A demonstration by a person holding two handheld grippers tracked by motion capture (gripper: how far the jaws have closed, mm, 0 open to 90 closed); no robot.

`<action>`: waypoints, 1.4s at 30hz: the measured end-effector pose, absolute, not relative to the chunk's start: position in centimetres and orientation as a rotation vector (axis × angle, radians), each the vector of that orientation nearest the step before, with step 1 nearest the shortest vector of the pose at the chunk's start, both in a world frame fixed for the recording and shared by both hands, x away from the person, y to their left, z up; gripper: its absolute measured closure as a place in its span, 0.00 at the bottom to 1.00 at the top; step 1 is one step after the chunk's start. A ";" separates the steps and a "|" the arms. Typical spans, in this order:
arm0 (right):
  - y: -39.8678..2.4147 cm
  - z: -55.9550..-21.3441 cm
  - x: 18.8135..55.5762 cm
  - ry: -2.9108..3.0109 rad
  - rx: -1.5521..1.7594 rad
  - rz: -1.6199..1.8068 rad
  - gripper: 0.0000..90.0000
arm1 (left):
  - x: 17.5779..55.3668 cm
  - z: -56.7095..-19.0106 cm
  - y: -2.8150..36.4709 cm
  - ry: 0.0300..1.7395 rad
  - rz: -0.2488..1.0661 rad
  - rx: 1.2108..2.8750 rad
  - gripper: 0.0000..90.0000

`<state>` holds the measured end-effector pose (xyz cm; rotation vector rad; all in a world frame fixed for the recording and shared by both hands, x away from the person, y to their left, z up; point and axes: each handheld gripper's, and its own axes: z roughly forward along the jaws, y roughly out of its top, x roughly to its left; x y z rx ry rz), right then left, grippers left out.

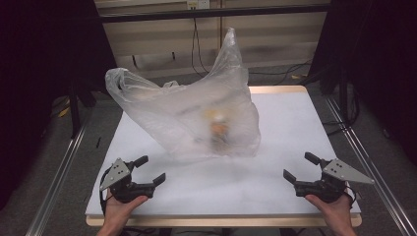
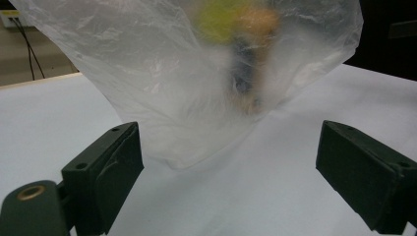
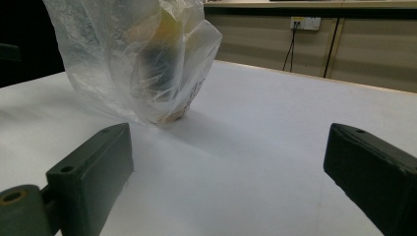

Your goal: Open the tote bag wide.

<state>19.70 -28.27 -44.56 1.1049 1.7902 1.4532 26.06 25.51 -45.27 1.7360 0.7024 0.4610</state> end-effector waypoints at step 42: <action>-25.9 -41.9 22.8 2.025 1.012 1.590 1.00 | 26.9 -43.7 24.7 0.599 0.215 1.819 1.00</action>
